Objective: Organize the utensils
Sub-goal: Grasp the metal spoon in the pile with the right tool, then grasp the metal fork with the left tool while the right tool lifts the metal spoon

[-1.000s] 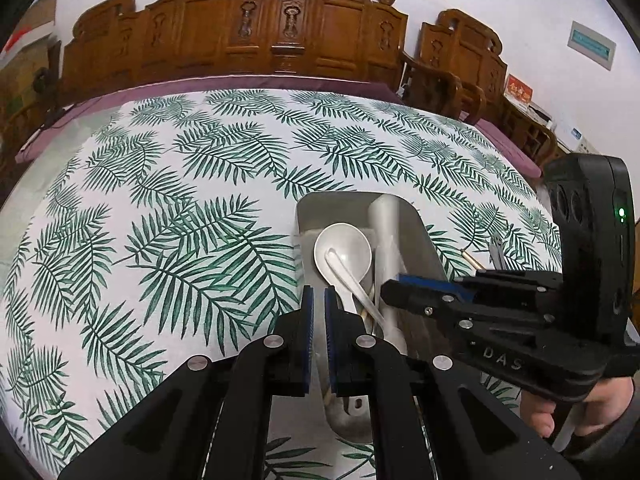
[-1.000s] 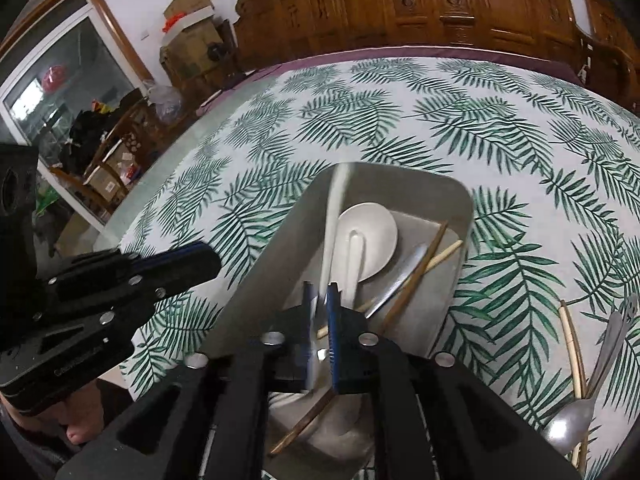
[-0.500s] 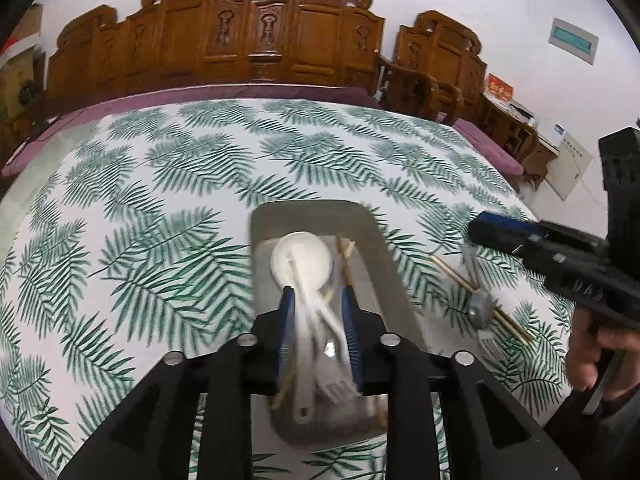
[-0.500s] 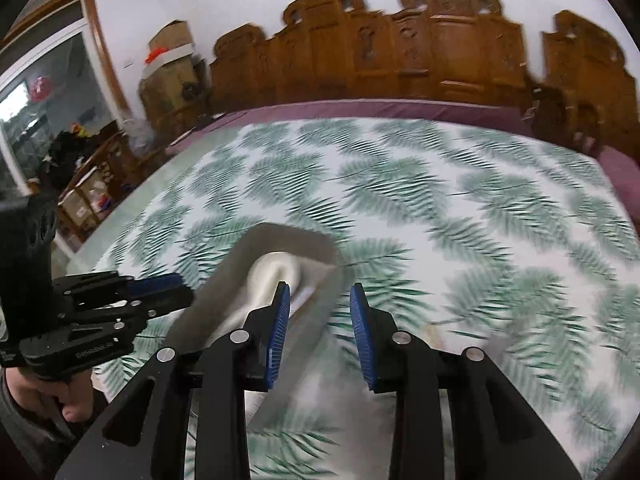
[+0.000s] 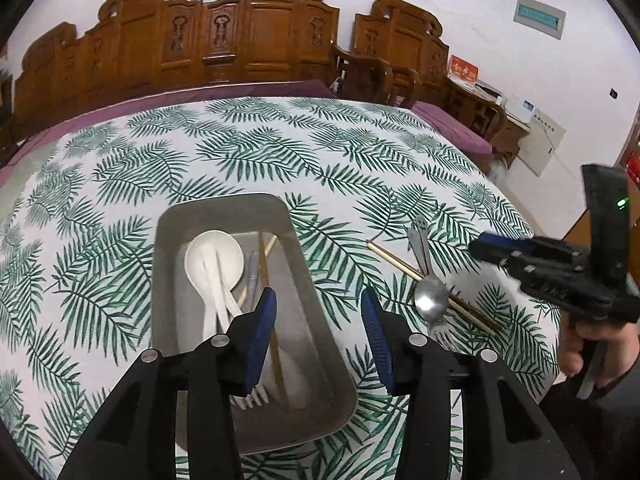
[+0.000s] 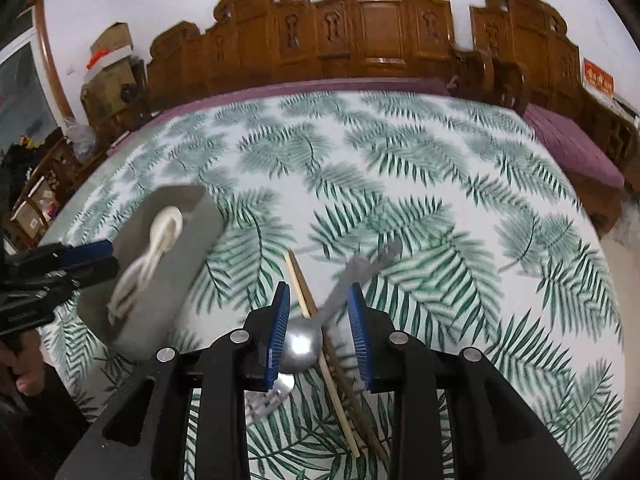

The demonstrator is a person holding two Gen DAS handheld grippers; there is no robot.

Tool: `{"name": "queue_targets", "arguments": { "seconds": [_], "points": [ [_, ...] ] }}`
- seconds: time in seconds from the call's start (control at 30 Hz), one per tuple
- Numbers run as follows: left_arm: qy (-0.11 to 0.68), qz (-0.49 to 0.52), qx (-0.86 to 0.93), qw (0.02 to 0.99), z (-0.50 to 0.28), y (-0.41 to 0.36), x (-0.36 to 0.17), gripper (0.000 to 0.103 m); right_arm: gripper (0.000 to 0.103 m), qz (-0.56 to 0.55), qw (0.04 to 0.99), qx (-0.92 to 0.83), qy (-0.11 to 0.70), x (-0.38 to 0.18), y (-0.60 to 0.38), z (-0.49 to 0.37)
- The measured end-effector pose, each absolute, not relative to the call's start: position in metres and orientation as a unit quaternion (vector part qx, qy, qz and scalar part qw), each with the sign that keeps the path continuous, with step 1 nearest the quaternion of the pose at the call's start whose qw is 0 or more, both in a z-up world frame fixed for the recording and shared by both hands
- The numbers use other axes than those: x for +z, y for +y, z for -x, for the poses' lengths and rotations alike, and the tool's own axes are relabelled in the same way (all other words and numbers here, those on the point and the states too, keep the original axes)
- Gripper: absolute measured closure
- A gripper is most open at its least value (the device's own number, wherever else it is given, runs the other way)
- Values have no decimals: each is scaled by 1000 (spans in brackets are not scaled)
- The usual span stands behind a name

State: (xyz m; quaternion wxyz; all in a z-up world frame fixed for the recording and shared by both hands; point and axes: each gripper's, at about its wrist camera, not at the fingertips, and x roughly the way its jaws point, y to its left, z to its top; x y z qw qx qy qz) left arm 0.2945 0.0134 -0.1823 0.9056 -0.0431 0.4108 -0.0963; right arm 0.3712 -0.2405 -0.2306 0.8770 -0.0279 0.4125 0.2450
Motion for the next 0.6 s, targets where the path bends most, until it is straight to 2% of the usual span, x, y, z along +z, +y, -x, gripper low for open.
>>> {"name": "queue_targets", "arguments": {
  "seconds": [0.13, 0.27, 0.6],
  "points": [
    [412, 43, -100, 905, -295, 7, -184, 61, 70, 32, 867, 241, 435, -254, -233, -376],
    [413, 41, -103, 904, -296, 1, -187, 61, 61, 19, 855, 243, 458, -270, -229, -381],
    [412, 35, -112, 904, -292, -7, -187, 61, 56, 34, 845, 243, 475, -287, -210, -382]
  ]
}}
